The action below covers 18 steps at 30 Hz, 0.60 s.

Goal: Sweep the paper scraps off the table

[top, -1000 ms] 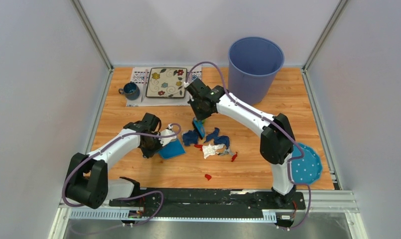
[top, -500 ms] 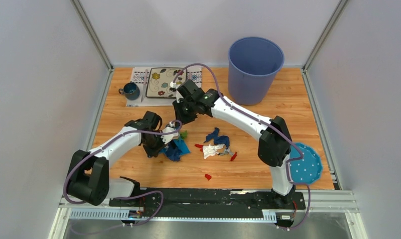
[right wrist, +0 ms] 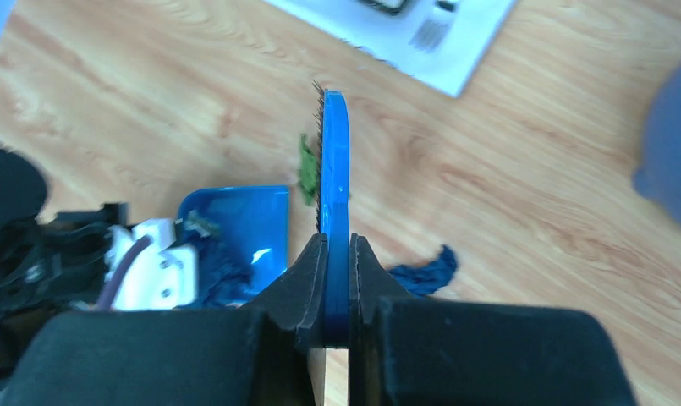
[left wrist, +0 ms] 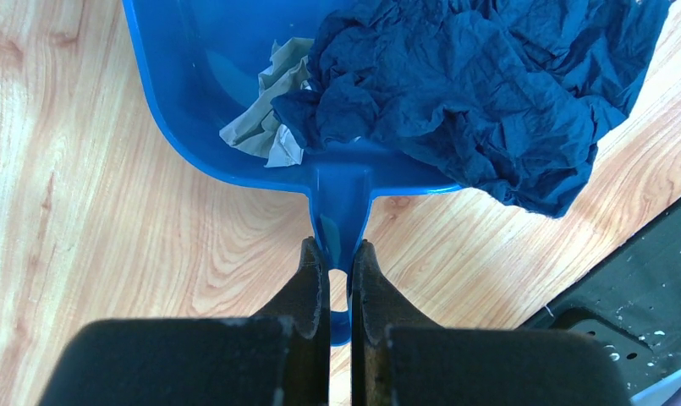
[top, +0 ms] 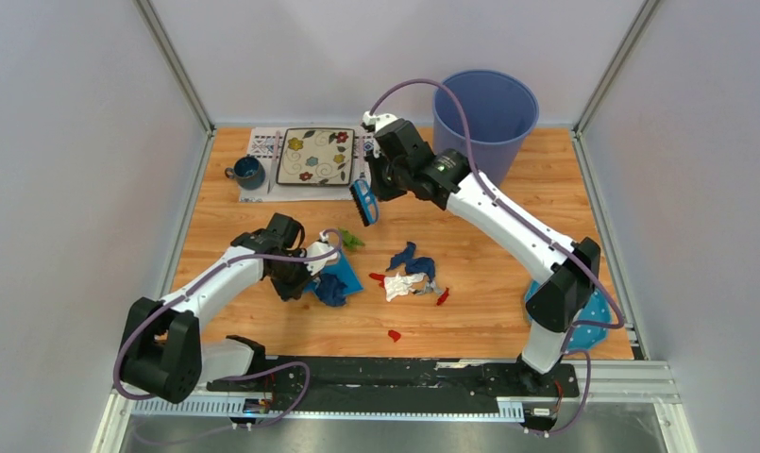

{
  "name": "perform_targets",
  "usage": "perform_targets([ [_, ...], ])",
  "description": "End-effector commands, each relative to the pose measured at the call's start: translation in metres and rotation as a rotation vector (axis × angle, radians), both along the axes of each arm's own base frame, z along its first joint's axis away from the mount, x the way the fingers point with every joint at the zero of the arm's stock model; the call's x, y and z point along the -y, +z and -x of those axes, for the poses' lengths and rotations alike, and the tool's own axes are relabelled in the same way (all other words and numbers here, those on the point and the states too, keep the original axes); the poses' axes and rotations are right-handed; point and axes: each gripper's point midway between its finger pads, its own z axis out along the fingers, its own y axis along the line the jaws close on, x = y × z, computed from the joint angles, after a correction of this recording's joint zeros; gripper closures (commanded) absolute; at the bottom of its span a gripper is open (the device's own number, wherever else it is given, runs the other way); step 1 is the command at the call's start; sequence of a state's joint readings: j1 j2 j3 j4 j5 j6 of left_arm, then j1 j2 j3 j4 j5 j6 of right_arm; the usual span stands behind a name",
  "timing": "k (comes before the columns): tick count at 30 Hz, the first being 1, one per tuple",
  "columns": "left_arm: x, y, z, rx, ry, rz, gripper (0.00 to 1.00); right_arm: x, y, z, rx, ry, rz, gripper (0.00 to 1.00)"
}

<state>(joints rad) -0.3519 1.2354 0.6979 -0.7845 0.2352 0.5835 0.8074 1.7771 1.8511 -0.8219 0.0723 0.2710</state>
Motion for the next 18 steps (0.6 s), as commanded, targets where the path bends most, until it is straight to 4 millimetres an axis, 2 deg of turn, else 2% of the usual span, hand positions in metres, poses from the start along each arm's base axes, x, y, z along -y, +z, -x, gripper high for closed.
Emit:
perform_targets([
  [1,0.004,0.001,-0.001,-0.002,0.007,0.018,1.0,0.026,-0.046,-0.024,-0.006,-0.061,0.169,1.0],
  [2,0.003,0.0,0.0,-0.005,0.01,0.015,1.0,0.021,-0.05,-0.027,-0.008,-0.042,0.167,1.0],
  [3,0.001,0.0,0.0,-0.005,0.012,0.003,1.0,0.016,-0.064,-0.031,-0.021,-0.025,0.185,1.0],
  [6,-0.008,-0.003,-0.001,-0.013,0.043,-0.051,1.0,-0.003,-0.078,-0.045,0.004,0.047,0.188,1.0],
  [11,-0.025,-0.002,-0.01,-0.061,0.167,-0.074,1.0,-0.022,-0.083,-0.064,0.088,0.129,0.208,1.0],
  [14,-0.031,-0.003,-0.022,-0.061,0.208,-0.085,1.0,-0.029,-0.091,-0.058,0.123,0.195,0.252,1.0],
  [18,-0.021,0.001,-0.035,-0.068,0.209,-0.051,1.0,-0.034,-0.104,-0.05,0.129,0.224,0.292,1.0],
])
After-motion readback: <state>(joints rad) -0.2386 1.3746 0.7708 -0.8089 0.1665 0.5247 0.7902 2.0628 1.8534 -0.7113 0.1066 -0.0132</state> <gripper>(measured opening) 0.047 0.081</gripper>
